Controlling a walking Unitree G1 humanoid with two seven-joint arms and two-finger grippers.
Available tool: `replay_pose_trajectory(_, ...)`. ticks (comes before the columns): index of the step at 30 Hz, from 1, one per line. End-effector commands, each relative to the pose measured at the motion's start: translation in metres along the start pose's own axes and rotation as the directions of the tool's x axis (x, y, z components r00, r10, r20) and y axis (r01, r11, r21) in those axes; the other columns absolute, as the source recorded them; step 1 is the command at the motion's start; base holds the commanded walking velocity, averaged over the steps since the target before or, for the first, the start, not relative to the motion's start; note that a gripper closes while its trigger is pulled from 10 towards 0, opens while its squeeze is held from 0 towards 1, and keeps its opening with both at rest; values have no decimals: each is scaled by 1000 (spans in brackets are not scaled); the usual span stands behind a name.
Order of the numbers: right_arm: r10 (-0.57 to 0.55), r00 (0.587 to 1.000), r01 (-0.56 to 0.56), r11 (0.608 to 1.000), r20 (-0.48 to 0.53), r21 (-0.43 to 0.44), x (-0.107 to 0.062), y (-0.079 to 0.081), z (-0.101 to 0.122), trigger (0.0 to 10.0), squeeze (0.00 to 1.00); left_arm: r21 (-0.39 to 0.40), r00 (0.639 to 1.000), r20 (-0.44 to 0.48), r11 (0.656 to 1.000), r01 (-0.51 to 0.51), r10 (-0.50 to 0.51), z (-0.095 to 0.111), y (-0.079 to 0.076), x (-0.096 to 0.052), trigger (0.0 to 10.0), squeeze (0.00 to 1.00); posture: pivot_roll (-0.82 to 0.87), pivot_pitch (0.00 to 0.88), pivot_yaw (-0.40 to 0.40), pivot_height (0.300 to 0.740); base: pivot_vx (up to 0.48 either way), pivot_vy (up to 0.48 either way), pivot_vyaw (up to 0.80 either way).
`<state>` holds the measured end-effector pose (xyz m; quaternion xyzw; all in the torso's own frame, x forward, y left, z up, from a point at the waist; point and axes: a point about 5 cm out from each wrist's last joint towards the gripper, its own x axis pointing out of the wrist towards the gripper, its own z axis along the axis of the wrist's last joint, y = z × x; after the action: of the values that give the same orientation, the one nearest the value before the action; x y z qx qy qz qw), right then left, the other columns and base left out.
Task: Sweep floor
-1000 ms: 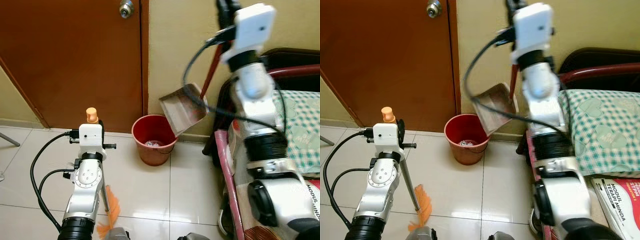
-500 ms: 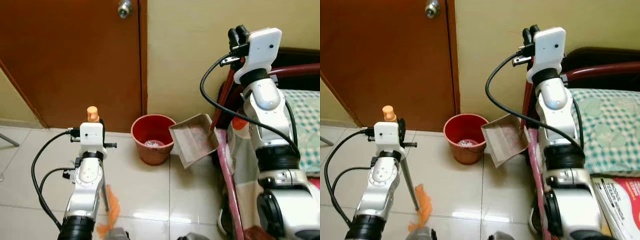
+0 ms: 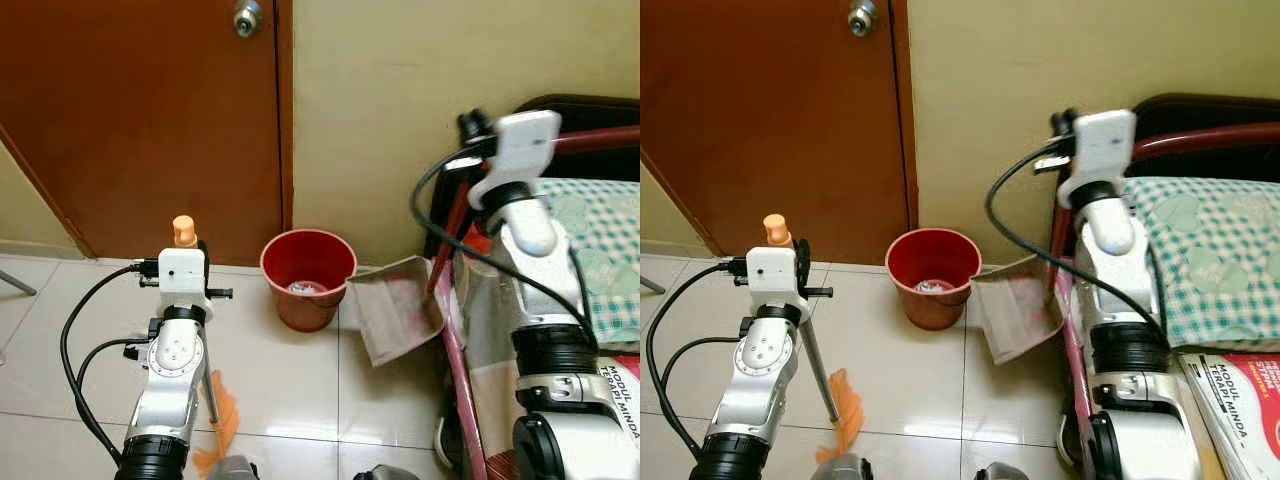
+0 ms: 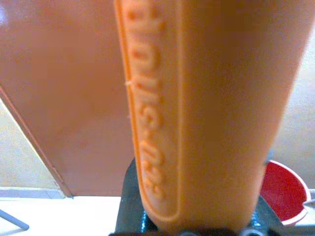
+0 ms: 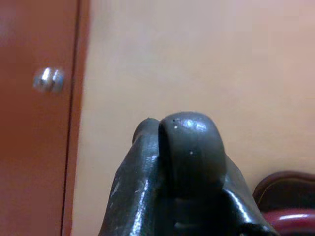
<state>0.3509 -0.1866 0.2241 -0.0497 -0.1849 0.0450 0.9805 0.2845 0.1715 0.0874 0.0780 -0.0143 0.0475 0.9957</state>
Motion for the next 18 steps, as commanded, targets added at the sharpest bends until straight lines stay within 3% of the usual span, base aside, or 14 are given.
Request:
replay_pose_trajectory(1, 11, 1000, -11, 995, 1, 96, 0, 3, 1, 10000, 0, -18, 999, 31, 1000, 12, -11, 7, -3, 2, 10000, 0, 1, 47, -15, 740, 0, 0, 0)
replay_pose_trajectory(6, 91, 986, -73, 989, -142, 128, -9, 13, -24, 10000, 0, -18, 999, 31, 1000, 14, -14, 8, -3, 1, 10000, 0, 0, 50, -13, 740, 0, 0, 0)
replay_pose_trajectory(7, 89, 970, -82, 996, -224, 41, -16, 15, -39, 10000, 0, -13, 999, 27, 1000, 18, -18, 7, -2, 1, 10000, 0, 0, 50, -13, 740, 0, 0, 0)
replay_pose_trajectory(9, 62, 964, -64, 998, -257, 0, -22, 14, -49, 10000, 0, -6, 1000, 19, 1000, 20, -20, 5, -1, 0, 10000, 0, 6, 45, -13, 740, 0, 0, 0)
replay_pose_trajectory(12, 54, 962, -38, 997, -269, 64, -28, 15, -53, 10000, 0, -2, 1000, 16, 1000, 13, -13, 4, 2, -1, 10000, 0, 7, 37, -12, 740, 0, 0, 0)
replay_pose_trajectory(15, 49, 960, -38, 998, -275, 48, -33, 16, -58, 10000, 0, -1, 1000, 21, 1000, 10, -10, 5, 3, 0, 10000, 0, 10, 35, -12, 740, 0, 0, 0)
replay_pose_trajectory(18, 29, 968, 0, 993, -250, 118, -41, 16, -64, 10000, 0, 0, 999, 33, 1000, 6, -6, 8, 4, 4, 10000, 0, 10, 33, -12, 740, 0, 0, 0)
